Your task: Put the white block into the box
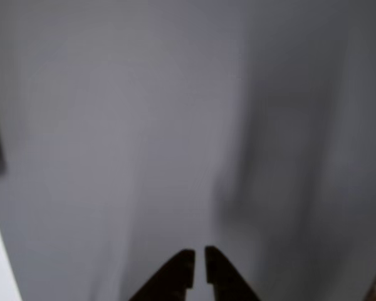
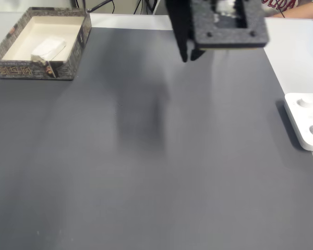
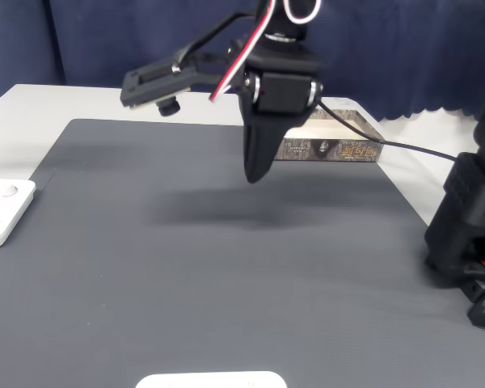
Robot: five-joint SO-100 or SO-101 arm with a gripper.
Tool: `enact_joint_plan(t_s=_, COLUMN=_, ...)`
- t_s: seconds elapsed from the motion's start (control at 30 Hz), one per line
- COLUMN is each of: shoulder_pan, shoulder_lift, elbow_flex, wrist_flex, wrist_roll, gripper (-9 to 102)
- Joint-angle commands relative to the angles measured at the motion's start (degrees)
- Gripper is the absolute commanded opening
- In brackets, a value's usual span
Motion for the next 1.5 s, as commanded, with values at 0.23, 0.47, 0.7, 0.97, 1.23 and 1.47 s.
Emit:
enact_joint_plan(t_s=0.23, shoulder_pan=-11.51, shoulder_lift=13.71, elbow_flex=13.36, wrist_flex=-6.50, wrist_roll=-10.63, gripper=-2)
enact_joint_plan(t_s=0.47, shoulder_pan=-13.45, shoulder_lift=23.91, elbow_flex=26.37, wrist_flex=-9.76, wrist_roll=-11.25, gripper=-2)
enact_joint_plan(t_s=0.7, shoulder_pan=-13.62, shoulder_lift=34.63, elbow_flex=36.83, wrist_flex=-16.52, wrist_roll=-11.95, gripper=-2)
enact_joint_plan(t_s=0.97, shoulder_pan=-14.15, shoulder_lift=43.59, elbow_flex=48.43, wrist_flex=-23.29, wrist_roll=-13.97, gripper=-2)
enact_joint_plan(t_s=1.23, shoulder_pan=-14.15, shoulder_lift=59.06, elbow_flex=58.62, wrist_flex=-23.91, wrist_roll=-14.50, gripper=-2)
enact_joint_plan(t_s=1.47, shoulder_pan=-12.13, shoulder_lift=70.49, elbow_flex=64.86, wrist_flex=-23.82, wrist_roll=-13.18, gripper=-2)
